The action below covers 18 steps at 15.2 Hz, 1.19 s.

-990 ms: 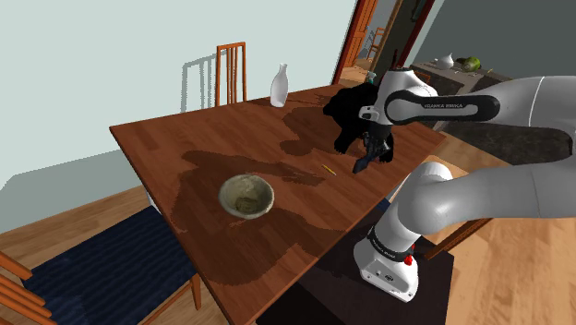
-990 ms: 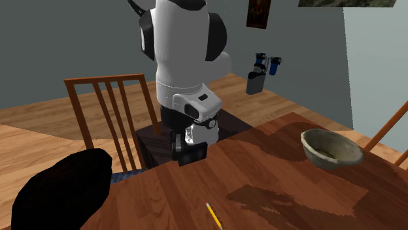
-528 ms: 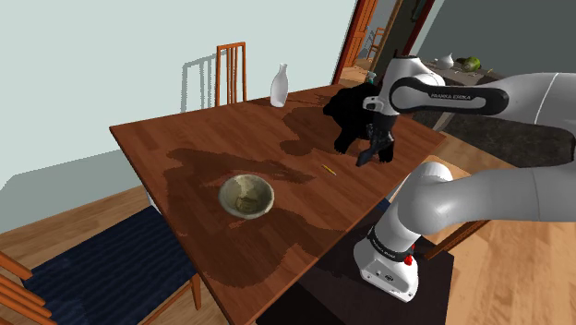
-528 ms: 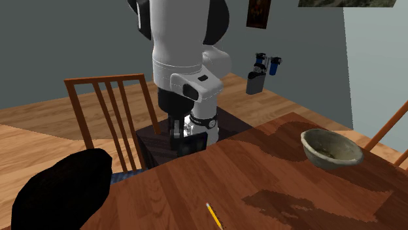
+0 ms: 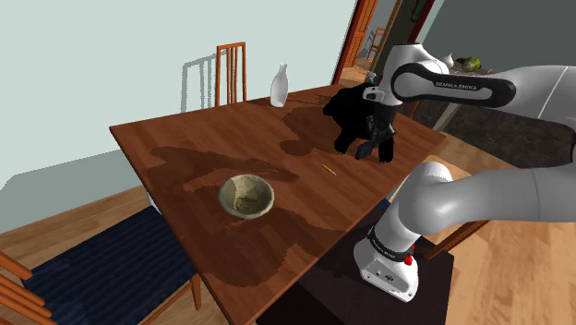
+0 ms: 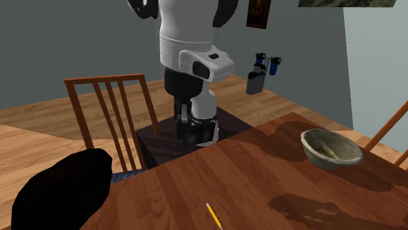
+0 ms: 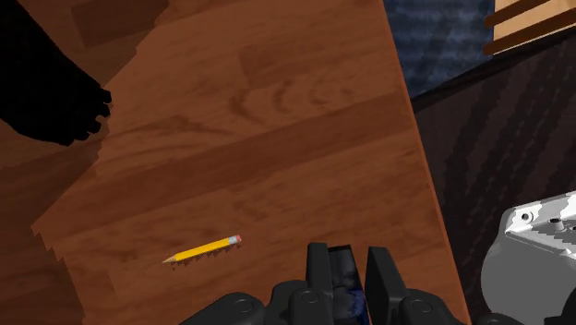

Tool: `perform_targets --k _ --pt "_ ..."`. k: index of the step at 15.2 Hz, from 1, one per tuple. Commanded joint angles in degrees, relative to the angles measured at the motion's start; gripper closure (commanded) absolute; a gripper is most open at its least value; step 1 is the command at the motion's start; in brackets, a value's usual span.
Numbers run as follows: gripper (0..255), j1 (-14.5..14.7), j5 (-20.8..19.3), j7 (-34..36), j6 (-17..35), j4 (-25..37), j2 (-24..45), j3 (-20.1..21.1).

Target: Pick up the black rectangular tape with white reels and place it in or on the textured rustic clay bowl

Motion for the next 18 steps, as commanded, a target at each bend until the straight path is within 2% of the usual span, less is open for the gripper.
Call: perform_targets --k 1,9,18 --pt "255 1.25 2.05 2.43 -0.29 -0.47 0.05 2.29" --pt "255 9.12 11.39 13.7 1.51 -0.27 4.73 11.12" --pt "255 18.18 21.02 24.23 5.03 5.46 15.61 18.85"
